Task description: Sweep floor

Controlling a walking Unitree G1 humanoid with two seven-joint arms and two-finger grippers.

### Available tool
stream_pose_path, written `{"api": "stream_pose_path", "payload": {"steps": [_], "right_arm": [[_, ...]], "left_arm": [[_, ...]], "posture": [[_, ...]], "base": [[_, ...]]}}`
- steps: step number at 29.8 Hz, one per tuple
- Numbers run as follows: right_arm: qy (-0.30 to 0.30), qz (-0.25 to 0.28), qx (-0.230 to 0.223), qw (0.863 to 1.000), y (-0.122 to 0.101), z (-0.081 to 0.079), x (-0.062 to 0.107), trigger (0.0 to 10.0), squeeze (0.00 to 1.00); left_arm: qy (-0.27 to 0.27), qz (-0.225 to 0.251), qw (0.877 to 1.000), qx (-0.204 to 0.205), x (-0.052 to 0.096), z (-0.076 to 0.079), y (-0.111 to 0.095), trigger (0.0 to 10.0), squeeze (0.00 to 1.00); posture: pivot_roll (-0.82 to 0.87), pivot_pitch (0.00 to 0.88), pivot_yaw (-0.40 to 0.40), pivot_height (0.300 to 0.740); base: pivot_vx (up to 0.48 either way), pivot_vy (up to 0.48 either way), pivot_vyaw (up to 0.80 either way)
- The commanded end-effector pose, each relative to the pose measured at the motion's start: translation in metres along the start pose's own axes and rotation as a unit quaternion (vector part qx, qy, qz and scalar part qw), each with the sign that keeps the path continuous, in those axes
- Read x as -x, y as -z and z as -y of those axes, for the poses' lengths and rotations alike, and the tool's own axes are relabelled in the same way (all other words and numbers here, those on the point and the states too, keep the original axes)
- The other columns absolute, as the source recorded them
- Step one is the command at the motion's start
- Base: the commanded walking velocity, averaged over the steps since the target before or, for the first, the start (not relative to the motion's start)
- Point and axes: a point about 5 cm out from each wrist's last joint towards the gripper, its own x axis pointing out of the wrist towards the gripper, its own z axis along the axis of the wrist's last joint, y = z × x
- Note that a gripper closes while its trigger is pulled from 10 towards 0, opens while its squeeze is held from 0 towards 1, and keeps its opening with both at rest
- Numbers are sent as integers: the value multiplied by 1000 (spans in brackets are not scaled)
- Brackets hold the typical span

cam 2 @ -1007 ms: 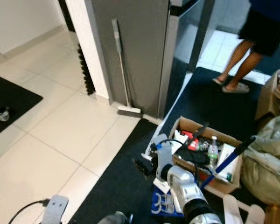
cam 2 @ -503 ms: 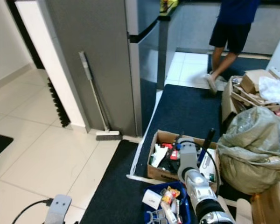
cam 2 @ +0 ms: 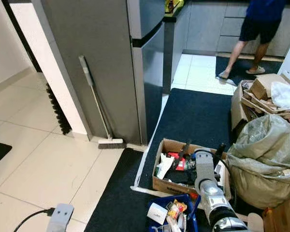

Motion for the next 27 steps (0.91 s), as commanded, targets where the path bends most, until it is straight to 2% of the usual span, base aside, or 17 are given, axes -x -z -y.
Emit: {"api": "stream_pose_path", "payload": {"steps": [1,3,6,7,9,10,13,14,15,16,19,20,21,23,25,26,27], "right_arm": [[9,-17,1,1000,9,2,1,10000,0],[18,-39,9,999,18,6,2,10000,0],[18,-39,9,999,18,6,2,10000,0],[23,-85,34,996,36,14,6,10000,0],[23,-85,34,996,36,14,6,10000,0],[32,-153,76,985,66,35,15,10000,0],[32,-153,76,985,66,35,15,10000,0],[41,-210,102,972,91,55,26,10000,0],[41,-210,102,972,91,55,26,10000,0],[48,-256,124,957,112,72,39,10000,0],[48,-256,124,957,112,72,39,10000,0],[48,-287,128,948,128,81,49,10000,0],[48,-287,128,948,128,81,49,10000,0],[7,-324,95,941,151,72,61,10000,0],[7,-324,95,941,151,72,61,10000,0],[-16,-332,85,939,157,66,64,10000,0],[-16,-332,85,939,157,66,64,10000,0]], "left_arm": [[0,-10,1000,3,0,-2,3,10000,0],[1,-12,1000,2,0,-2,3,10000,0],[1,-12,1000,2,0,-2,3,10000,0],[3,-14,1000,1,1,-1,4,10000,0],[3,-14,1000,1,1,-1,4,10000,0],[6,-16,1000,1,1,0,5,10000,0],[6,-16,1000,1,1,0,5,10000,0],[9,-20,1000,8,1,2,7,10000,0],[9,-20,1000,8,1,2,7,10000,0],[12,-23,1000,12,2,3,9,10000,0],[12,-23,1000,12,2,3,9,10000,0],[14,-26,999,14,2,4,11,10000,0],[14,-26,999,14,2,4,11,10000,0],[19,-30,999,14,3,7,13,10000,0],[19,-30,999,14,3,7,13,10000,0],[21,-32,999,12,3,9,14,10000,0],[21,-32,999,12,3,9,14,10000,0]], "posture": [[67,12,4,740],[66,13,4,740],[66,13,4,740],[64,13,3,740],[64,13,3,740],[63,19,-1,740],[63,19,-1,740],[62,23,-1,740],[62,23,-1,740],[60,28,-4,740],[60,28,-4,740],[60,33,-3,740],[60,33,-3,740],[62,41,-2,740],[62,41,-2,740],[63,43,-3,740],[63,43,-3,740]], "base": [[375,0,0],[377,0,0],[379,0,0],[356,0,0],[356,0,0],[345,0,0],[345,0,0],[274,0,0],[274,0,0],[0,0,0],[0,0,0],[0,0,0],[0,0,0],[0,0,0],[0,0,0],[0,0,0],[0,0,0]]}}
